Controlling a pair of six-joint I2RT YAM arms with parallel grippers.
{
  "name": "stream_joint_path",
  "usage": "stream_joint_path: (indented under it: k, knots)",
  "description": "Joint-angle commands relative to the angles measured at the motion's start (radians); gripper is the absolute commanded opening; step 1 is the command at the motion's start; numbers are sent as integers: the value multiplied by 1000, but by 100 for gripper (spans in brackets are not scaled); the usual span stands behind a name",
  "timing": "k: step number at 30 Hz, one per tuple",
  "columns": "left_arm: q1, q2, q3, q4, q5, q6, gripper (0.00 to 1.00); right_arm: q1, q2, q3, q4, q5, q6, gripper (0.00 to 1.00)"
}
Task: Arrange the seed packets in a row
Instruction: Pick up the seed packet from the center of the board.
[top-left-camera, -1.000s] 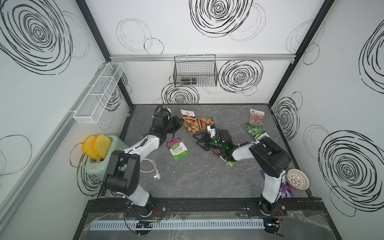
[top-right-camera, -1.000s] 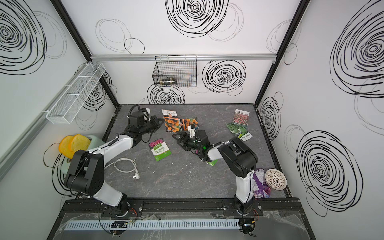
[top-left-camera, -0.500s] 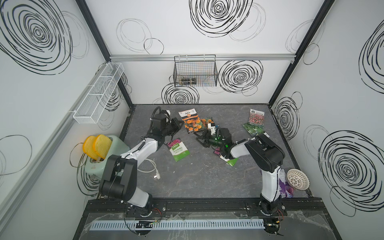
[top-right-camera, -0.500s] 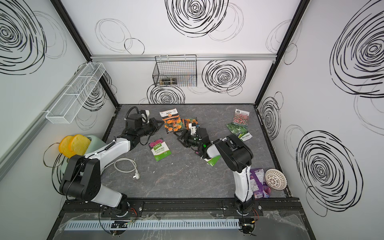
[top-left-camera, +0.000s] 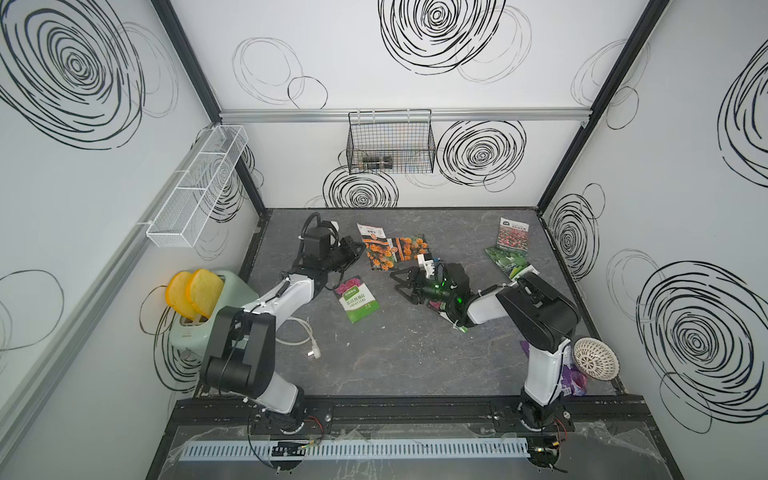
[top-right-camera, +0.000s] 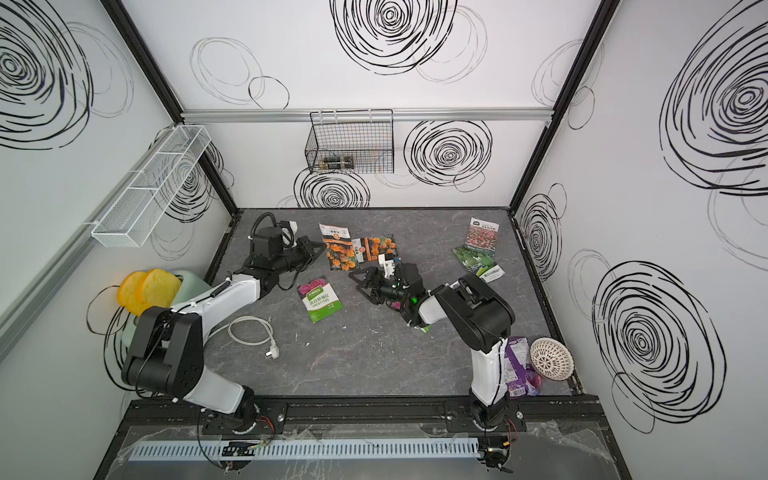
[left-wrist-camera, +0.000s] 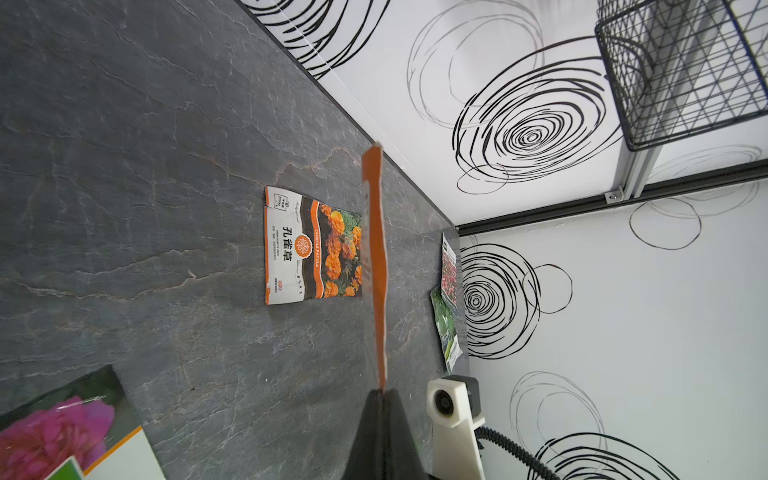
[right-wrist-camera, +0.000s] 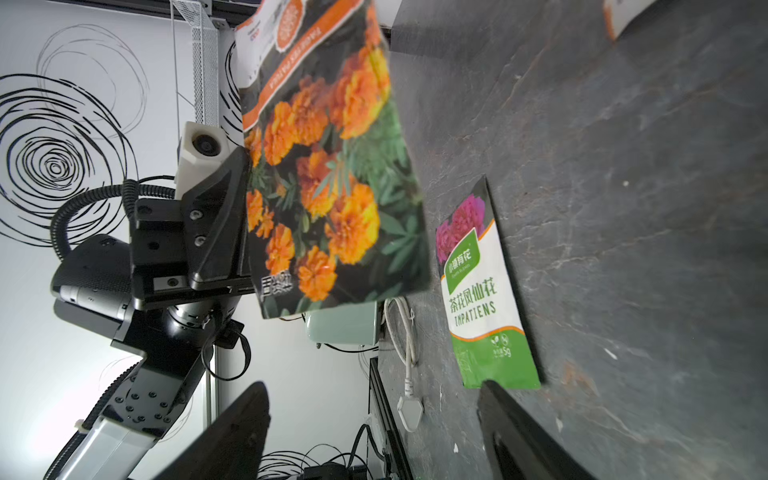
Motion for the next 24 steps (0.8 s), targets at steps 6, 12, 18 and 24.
stream_joint_path:
  k: [6,12,18,24]
  knots:
    - [-24,-33,-12,1,55,44,0,-9,77,122,79,-13,112,79]
    - [-40,-59,-51,15,69,43,0,-21,126,170,109,20,147,58]
    - [-61,-79,-65,15,76,54,0,-53,79,157,68,68,85,14]
    - [-53,-87,10,-154,51,303,17,-130,-45,265,-456,-78,-290,0]
